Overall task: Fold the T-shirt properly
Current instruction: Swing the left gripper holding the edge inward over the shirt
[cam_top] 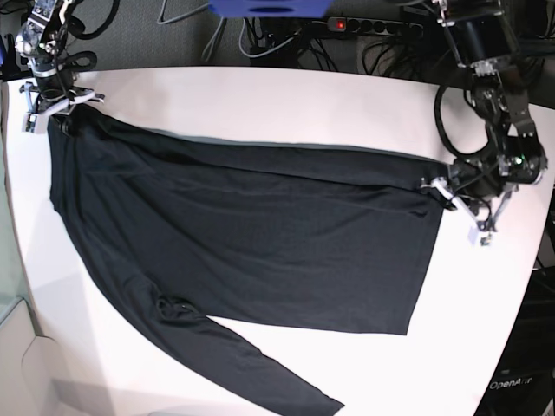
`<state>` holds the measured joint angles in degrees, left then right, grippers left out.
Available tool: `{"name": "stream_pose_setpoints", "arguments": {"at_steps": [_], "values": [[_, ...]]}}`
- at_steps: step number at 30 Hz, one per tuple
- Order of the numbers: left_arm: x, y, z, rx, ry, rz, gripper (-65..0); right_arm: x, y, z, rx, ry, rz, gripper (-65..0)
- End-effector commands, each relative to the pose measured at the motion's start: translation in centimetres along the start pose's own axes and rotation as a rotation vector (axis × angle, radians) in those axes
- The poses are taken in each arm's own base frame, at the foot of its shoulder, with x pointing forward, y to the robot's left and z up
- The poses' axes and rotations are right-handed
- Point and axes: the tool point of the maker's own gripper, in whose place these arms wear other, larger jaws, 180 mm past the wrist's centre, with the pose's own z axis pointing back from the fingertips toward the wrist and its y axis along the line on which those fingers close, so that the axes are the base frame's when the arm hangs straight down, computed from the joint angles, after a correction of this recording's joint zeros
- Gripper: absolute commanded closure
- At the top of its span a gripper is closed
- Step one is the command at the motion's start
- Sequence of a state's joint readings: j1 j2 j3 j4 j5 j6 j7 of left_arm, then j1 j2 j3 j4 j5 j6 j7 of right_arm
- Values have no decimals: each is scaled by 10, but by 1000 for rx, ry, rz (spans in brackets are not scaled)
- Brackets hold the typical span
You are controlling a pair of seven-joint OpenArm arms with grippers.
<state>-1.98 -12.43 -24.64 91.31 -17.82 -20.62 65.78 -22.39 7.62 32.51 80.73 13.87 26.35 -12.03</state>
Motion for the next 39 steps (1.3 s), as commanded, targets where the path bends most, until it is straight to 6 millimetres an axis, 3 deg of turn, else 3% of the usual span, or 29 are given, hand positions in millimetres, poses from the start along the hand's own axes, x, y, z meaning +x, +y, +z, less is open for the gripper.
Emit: {"name": "stream_pose_setpoints", "arguments": {"at_steps": [1, 8, 14, 22, 28, 34, 39], "values": [[15, 5, 0, 15, -25, -8, -14, -27, -6, 5, -20, 123, 33, -2], [4, -15, -40, 37, 1, -108, -14, -27, -6, 5, -21, 123, 35, -2], [-29, -11, -55, 74, 103, -137, -14, -27, -6, 6, -22, 125, 36, -2], [-104, 5, -45, 96, 248, -155, -14, -23, -7, 4, -22, 118, 40, -2], [-161, 5, -34, 87, 354, -151, -14, -19, -12, 4, -27, 113, 56, -2], [-196, 3, -22, 81, 416, -150, -14, -16, -16, 4, -30, 110, 69, -2], [-202, -3, -1, 88, 400, -188, -14, -17, -17, 5, -32, 113, 72, -2]]}}
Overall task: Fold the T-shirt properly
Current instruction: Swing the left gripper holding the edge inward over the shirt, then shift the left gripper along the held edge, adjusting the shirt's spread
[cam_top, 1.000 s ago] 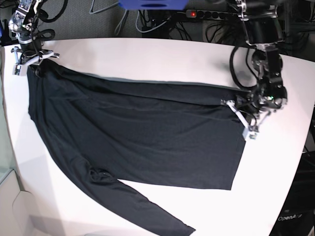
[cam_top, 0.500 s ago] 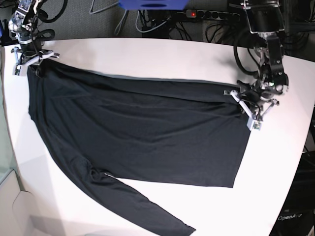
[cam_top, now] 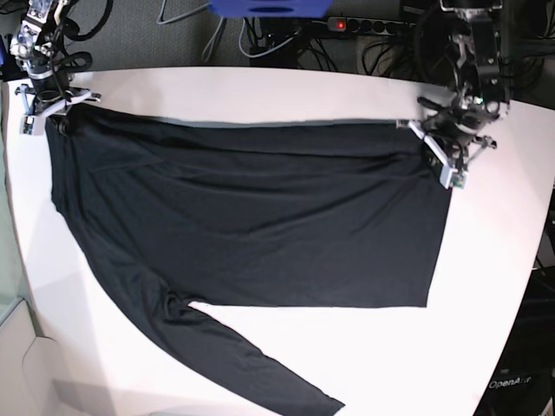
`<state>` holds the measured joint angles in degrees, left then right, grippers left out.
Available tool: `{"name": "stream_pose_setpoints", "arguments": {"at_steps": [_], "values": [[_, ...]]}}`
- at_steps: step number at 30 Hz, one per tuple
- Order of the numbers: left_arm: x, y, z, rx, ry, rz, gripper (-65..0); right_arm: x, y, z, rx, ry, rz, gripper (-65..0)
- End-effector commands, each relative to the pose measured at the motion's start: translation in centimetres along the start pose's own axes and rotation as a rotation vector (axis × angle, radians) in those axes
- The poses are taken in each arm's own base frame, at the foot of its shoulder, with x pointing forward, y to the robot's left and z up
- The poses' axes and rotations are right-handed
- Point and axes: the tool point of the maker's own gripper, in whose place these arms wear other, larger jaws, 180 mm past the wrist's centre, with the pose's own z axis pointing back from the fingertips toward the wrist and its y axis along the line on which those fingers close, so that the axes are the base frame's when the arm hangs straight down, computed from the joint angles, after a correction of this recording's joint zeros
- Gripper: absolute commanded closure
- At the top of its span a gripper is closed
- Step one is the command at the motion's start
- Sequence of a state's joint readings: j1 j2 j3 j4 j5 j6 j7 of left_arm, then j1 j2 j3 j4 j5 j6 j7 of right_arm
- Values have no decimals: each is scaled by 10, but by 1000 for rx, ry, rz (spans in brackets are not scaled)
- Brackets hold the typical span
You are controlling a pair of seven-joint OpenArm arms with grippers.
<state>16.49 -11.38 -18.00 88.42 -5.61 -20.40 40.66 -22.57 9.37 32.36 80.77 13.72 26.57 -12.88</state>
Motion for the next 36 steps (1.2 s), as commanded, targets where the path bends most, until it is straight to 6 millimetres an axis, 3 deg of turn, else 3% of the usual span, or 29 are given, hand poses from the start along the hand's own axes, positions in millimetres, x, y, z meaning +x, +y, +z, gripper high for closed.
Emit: {"name": "stream_pose_setpoints", "arguments": {"at_steps": [1, 6, 16, 24, 28, 36], "values": [[-88, -1, 12, 21, 366, -54, -14, -20, -9, 5, -28, 99, 38, -2], [-91, 2, 20, 32, 364, -64, -14, -21, -9, 5, -29, 101, 39, -2], [-78, 37, 27, 116, 324, 4, -14, -23, -9, 5, -28, 105, 33, -2], [-57, 40, 23, 124, 277, 0, -14, -24, -9, 5, -28, 107, 33, -2], [-55, 40, 23, 124, 274, 0, -14, -24, -8, 5, -28, 107, 31, -2], [-26, 41, 16, 126, 219, 11, -14, -26, -9, 5, -29, 111, 32, -2]]}}
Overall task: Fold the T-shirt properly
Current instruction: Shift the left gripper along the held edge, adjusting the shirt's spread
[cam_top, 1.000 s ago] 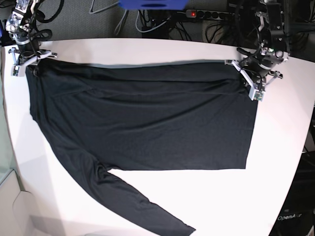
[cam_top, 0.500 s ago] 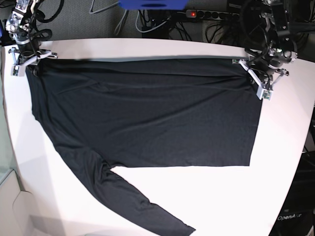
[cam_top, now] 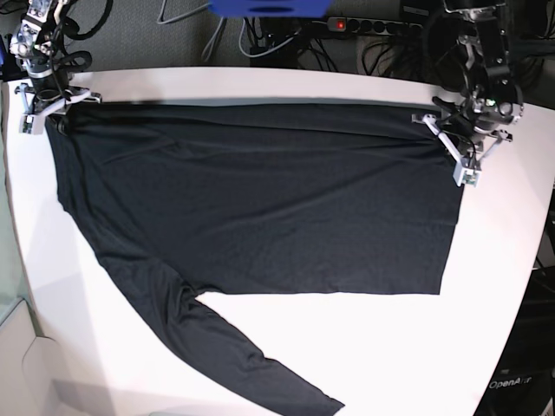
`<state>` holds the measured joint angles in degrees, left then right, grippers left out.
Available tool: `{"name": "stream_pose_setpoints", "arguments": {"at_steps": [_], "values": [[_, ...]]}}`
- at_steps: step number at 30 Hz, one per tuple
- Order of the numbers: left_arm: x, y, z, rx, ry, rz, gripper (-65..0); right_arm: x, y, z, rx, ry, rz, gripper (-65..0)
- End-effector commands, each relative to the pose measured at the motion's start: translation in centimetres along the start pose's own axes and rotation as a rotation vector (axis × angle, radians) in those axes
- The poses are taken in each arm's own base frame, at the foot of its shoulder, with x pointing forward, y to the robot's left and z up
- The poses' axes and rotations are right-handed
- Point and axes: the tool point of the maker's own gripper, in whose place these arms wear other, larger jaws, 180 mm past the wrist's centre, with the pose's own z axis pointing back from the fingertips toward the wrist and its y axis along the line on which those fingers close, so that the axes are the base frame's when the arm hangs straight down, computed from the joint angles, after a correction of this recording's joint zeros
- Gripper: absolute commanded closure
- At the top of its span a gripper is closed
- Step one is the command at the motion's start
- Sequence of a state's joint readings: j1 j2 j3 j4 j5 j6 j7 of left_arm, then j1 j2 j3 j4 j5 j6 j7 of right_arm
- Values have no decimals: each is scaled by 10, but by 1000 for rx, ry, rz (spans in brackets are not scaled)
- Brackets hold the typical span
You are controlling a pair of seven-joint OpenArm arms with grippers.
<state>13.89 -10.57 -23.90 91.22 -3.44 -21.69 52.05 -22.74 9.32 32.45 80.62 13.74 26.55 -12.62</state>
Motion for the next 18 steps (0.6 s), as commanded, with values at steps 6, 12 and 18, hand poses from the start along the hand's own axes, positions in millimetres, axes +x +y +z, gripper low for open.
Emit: {"name": "stream_pose_setpoints", "arguments": {"at_steps": [6, 12, 18], "values": [[-11, 9, -1, 38, 131, -8, -14, -24, -8, 4, -27, 110, 36, -2], [13, 9, 5, 48, 73, -18, -14, -24, -8, 4, -27, 110, 35, -2], [38, -2, 2, 24, 18, 7, -14, -24, -7, 4, -25, 111, 35, -2]]}}
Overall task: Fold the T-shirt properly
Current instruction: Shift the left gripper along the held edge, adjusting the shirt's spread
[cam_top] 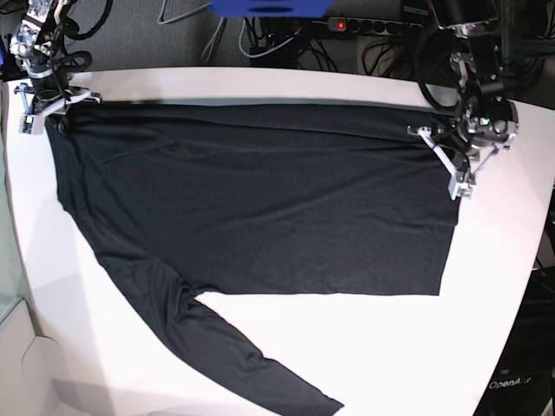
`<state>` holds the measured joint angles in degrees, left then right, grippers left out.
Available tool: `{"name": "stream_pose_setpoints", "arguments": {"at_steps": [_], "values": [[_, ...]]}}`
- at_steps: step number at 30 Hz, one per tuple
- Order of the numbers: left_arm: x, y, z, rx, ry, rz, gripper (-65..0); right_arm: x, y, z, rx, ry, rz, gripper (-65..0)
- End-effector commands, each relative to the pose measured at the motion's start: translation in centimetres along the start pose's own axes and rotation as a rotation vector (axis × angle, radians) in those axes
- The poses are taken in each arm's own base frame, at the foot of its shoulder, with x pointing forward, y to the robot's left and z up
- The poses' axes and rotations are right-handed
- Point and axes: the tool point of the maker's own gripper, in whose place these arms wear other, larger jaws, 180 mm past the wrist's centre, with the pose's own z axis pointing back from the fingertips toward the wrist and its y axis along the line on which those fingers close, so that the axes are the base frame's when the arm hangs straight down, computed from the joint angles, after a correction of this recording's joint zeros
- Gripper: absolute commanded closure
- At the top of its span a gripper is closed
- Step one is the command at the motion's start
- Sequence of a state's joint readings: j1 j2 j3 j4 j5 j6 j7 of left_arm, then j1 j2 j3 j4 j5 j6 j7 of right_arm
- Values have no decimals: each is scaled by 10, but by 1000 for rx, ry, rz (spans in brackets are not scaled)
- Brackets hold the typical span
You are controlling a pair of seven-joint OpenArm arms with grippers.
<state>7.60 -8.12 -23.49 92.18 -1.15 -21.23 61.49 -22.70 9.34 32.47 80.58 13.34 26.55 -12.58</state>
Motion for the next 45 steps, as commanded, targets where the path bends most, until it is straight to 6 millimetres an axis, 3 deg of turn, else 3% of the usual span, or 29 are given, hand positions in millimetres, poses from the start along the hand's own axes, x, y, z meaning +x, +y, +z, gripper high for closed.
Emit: {"name": "stream_pose_setpoints", "arguments": {"at_steps": [1, 9, 13, 18, 27, 35, 45], "values": [[19, 1, 3, 4, -50, 4, -14, -23, -7, 4, -23, 107, 29, -2], [55, -17, 10, -26, -141, 37, -14, -23, -7, 4, -23, 107, 32, -2], [67, -11, 22, -3, -187, 41, -14, -23, -7, 4, -23, 107, 32, -2], [73, 11, 35, 43, -231, 83, -14, -23, -7, 4, -23, 107, 32, -2], [54, 18, 30, 60, -130, 58, -14, -22, -6, 3, -20, 105, 31, -2], [39, 0, 8, 11, -43, -20, -14, -22, -6, 3, -20, 105, 31, -2], [37, 4, 8, 20, -31, -41, -14, -21, -6, 2, -21, 101, 30, -2]]}}
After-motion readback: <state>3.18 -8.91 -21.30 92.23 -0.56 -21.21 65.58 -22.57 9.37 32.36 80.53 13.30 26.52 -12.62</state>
